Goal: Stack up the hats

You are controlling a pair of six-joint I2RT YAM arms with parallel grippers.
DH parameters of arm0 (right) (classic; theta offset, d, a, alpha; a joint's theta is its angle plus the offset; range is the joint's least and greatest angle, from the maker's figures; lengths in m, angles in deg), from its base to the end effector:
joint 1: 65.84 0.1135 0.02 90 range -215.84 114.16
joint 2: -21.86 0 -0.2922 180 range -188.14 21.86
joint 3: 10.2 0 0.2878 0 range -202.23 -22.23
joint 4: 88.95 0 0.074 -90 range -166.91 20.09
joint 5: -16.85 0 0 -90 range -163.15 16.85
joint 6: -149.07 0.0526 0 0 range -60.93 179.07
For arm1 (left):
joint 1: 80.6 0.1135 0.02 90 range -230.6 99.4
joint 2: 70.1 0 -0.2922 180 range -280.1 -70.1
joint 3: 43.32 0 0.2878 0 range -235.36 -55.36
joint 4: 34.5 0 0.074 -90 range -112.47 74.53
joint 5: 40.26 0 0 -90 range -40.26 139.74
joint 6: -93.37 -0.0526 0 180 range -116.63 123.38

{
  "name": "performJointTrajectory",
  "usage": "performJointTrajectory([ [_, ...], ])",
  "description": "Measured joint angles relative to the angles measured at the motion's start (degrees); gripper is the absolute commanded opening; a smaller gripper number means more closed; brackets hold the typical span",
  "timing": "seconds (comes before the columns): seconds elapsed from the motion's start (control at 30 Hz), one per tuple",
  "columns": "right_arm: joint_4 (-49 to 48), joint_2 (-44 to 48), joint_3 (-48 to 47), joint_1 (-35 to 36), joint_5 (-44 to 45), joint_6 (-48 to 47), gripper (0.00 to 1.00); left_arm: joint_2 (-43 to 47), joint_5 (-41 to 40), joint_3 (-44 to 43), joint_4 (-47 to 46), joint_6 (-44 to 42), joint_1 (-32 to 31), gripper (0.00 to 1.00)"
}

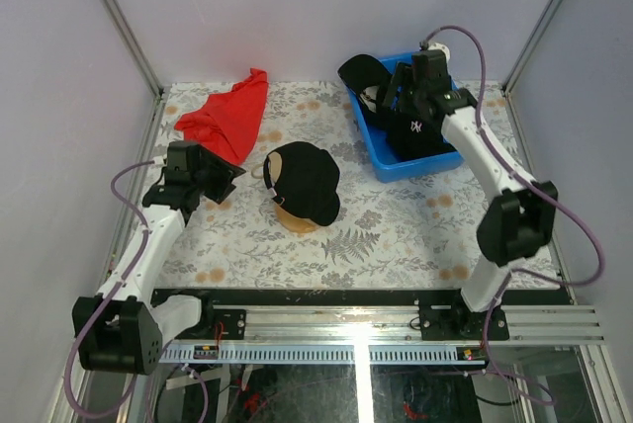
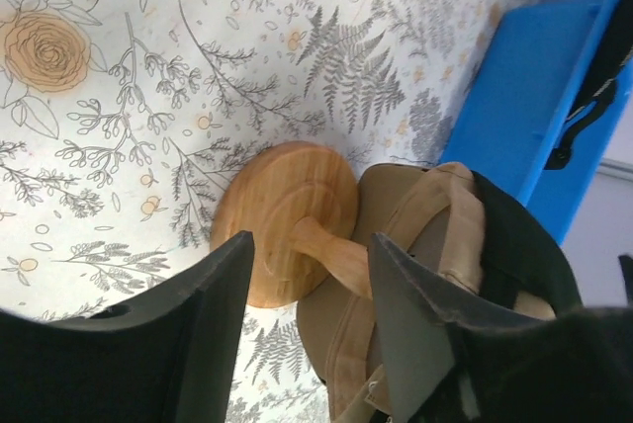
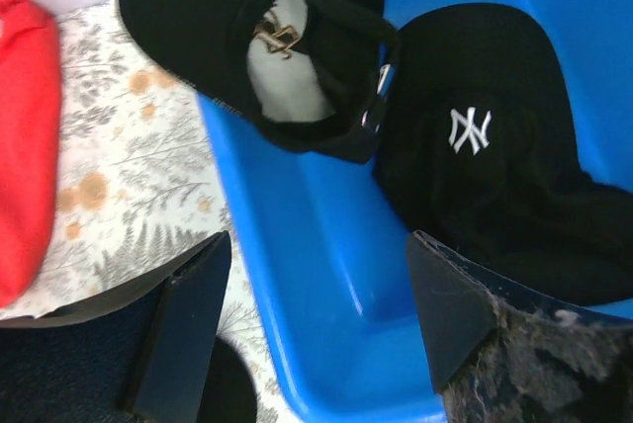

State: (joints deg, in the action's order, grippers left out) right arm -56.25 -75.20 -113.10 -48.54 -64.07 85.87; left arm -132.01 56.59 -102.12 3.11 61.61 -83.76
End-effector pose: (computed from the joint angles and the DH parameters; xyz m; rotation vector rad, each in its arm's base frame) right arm 0.4365 0.1273 0.3759 0.2689 2.0307 0.3214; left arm 0.2647 -0.0209 0.2733 -1.0394 2.1342 -0.6778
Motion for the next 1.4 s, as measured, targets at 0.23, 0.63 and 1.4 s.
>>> performJointTrajectory([
  [0.23,11.2,-18.1,-15.8,-5.2,2.0,-2.5,0.84,-6.8,2.9,-6.1,1.7,-4.5,0.3,0.58],
  [0.63,16.9,-24.6,-15.6,-8.8,3.7,-8.7,0.90,-9.8,4.6,-8.7,1.3,-7.1,1.6,0.57],
  [1.4,13.8,-35.2,-17.5,-8.9,2.4,-8.6,0.00,-8.4,4.0,-9.1,3.2,-8.0,3.7,0.55],
])
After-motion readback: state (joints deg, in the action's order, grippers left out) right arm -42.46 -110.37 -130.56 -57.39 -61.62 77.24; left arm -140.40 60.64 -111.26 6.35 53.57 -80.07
